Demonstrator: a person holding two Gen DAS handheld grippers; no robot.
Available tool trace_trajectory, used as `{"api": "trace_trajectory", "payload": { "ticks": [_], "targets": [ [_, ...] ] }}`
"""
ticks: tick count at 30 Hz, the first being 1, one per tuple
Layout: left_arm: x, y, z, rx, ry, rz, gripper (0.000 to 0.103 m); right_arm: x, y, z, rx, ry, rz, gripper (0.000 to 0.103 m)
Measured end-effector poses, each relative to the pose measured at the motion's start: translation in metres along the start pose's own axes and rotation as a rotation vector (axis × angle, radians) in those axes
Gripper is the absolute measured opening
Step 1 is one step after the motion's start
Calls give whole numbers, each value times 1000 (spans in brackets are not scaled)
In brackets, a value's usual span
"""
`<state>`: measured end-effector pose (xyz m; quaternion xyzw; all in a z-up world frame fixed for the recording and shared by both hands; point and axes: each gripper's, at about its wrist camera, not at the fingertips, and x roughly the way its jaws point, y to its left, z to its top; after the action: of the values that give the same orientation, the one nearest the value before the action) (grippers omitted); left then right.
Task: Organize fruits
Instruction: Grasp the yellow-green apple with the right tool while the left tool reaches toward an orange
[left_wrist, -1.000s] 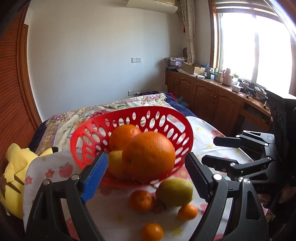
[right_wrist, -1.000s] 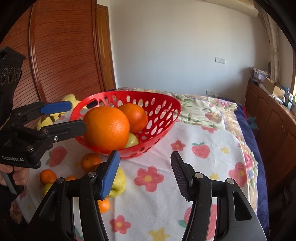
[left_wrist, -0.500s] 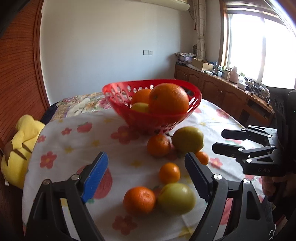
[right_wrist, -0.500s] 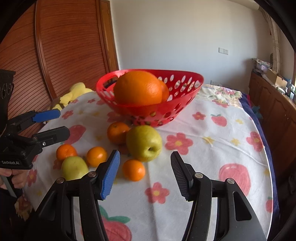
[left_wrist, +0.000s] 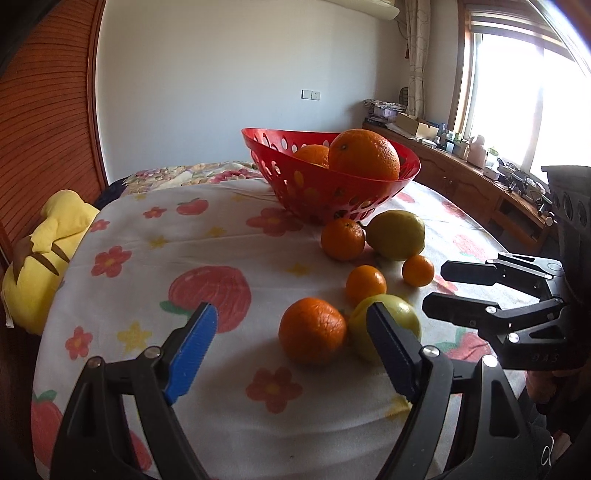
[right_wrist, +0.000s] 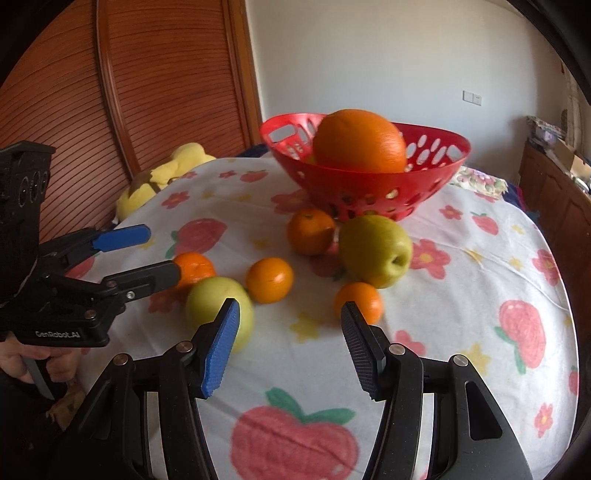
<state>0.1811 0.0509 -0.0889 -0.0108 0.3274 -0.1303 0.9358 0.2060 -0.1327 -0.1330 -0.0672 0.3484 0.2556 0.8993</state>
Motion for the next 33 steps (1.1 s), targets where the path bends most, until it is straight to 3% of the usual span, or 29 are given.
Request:
{"api": "trace_trajectory", "payload": {
  "ticks": [14, 33],
  "targets": [
    [-3, 4, -14, 6, -31, 43, 80, 17, 41, 0, -37, 26, 79, 59],
    [3, 13, -15, -38, 1, 57, 80, 36, 37, -5, -36, 70, 88, 53]
  ]
}}
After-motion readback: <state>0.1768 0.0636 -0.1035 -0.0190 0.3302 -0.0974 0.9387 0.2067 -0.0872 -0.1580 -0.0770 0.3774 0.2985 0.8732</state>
